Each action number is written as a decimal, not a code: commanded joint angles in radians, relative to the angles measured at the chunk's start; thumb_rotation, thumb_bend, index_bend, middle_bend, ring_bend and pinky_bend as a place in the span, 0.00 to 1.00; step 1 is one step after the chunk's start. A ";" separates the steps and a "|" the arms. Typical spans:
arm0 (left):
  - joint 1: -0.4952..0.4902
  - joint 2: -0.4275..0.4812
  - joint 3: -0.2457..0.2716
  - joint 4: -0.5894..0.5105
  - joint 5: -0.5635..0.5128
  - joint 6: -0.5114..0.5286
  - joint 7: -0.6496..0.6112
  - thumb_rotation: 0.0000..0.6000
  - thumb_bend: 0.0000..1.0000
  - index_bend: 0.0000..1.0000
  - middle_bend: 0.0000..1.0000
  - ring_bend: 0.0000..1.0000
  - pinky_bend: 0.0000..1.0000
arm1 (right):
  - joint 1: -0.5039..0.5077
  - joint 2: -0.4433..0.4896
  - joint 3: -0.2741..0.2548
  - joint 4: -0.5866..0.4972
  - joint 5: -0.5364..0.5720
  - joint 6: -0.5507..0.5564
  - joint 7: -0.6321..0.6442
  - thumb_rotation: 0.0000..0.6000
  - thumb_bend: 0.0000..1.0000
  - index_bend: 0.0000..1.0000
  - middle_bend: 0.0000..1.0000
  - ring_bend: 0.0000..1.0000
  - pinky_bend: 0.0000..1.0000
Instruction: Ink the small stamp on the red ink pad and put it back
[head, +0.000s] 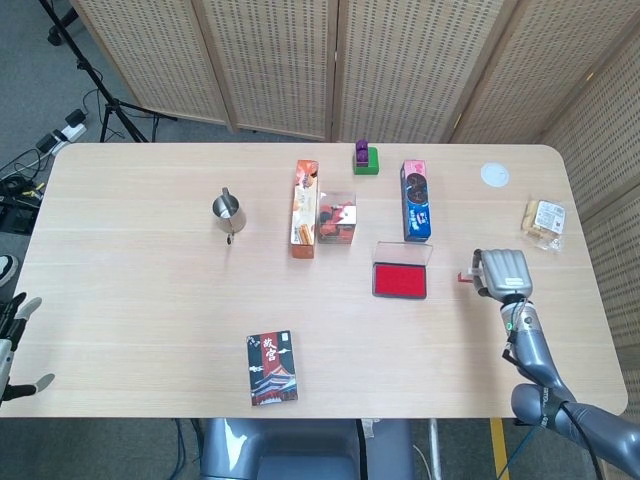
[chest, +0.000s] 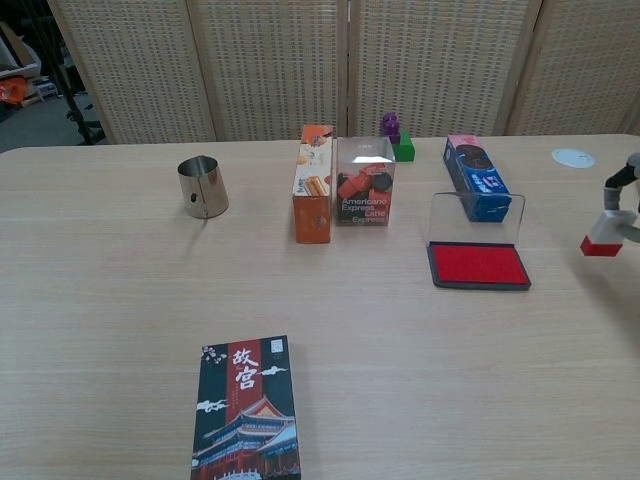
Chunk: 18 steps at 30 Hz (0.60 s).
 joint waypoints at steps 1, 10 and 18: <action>-0.002 -0.004 0.000 -0.002 -0.003 -0.003 0.008 1.00 0.05 0.00 0.00 0.00 0.00 | -0.016 -0.032 -0.011 0.059 -0.026 -0.030 0.046 1.00 0.50 0.60 0.98 1.00 1.00; -0.004 -0.008 0.001 -0.005 -0.008 -0.008 0.018 1.00 0.05 0.00 0.00 0.00 0.00 | -0.033 -0.074 -0.012 0.157 -0.092 -0.036 0.122 1.00 0.49 0.60 0.98 1.00 1.00; -0.005 -0.008 0.004 -0.005 0.001 -0.007 0.016 1.00 0.05 0.00 0.00 0.00 0.00 | -0.041 -0.096 -0.009 0.206 -0.125 -0.051 0.156 1.00 0.47 0.59 0.98 1.00 1.00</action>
